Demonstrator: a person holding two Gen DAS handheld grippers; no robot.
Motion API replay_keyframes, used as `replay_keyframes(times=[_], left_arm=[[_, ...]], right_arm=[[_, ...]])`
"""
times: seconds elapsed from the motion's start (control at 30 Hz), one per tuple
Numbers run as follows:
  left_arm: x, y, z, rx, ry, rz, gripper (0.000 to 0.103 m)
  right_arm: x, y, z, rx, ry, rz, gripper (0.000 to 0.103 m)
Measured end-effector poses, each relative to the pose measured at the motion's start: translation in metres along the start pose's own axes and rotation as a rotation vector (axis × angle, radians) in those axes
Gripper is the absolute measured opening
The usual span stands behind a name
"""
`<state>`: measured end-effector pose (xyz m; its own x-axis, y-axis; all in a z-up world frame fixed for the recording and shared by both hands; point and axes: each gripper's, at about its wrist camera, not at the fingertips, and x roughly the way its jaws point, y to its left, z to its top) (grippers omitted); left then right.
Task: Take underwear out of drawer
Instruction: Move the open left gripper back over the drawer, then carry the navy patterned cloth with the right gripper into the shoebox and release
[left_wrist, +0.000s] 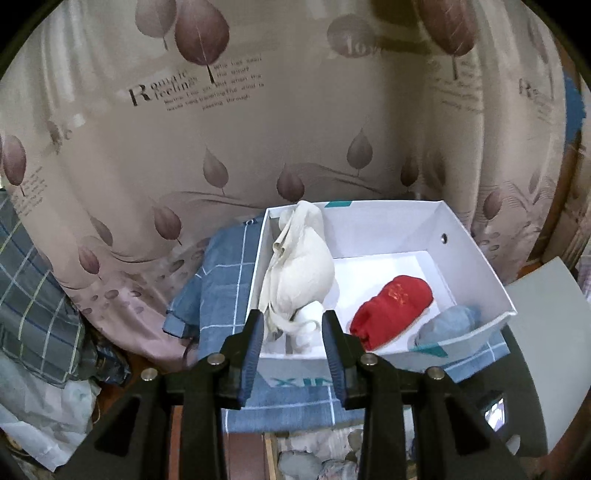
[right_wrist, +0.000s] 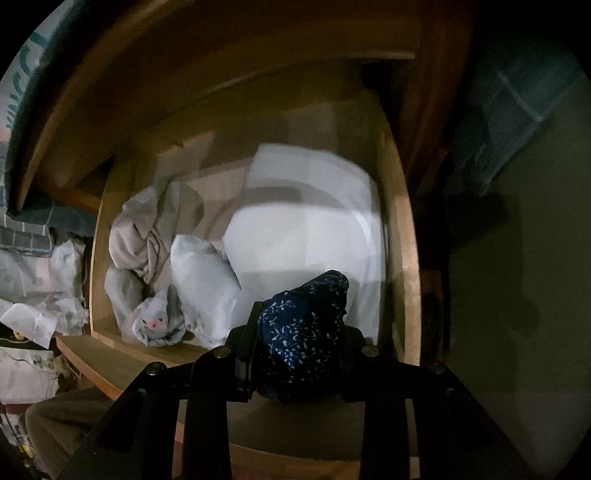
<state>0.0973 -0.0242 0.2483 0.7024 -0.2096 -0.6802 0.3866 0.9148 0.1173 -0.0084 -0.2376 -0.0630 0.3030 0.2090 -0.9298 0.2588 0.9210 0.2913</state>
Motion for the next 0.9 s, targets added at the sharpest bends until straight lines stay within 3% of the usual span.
replay_keyframes(times=[0.33,0.63,0.9], left_arm=[[-0.007,0.01,-0.074,-0.01,0.04,-0.006,0.039],[0.05,0.025,-0.155,-0.109,0.138,0.076,0.04],[0.099,0.027,-0.197,-0.231,0.202,0.066,0.04]], right_arm=[[-0.012,-0.002,0.0,0.009,-0.047,-0.006,0.03],[-0.022,0.015,-0.003,-0.084,-0.107,-0.066,0.03],[-0.051,0.029,-0.004,-0.154,-0.188,-0.044,0.029]])
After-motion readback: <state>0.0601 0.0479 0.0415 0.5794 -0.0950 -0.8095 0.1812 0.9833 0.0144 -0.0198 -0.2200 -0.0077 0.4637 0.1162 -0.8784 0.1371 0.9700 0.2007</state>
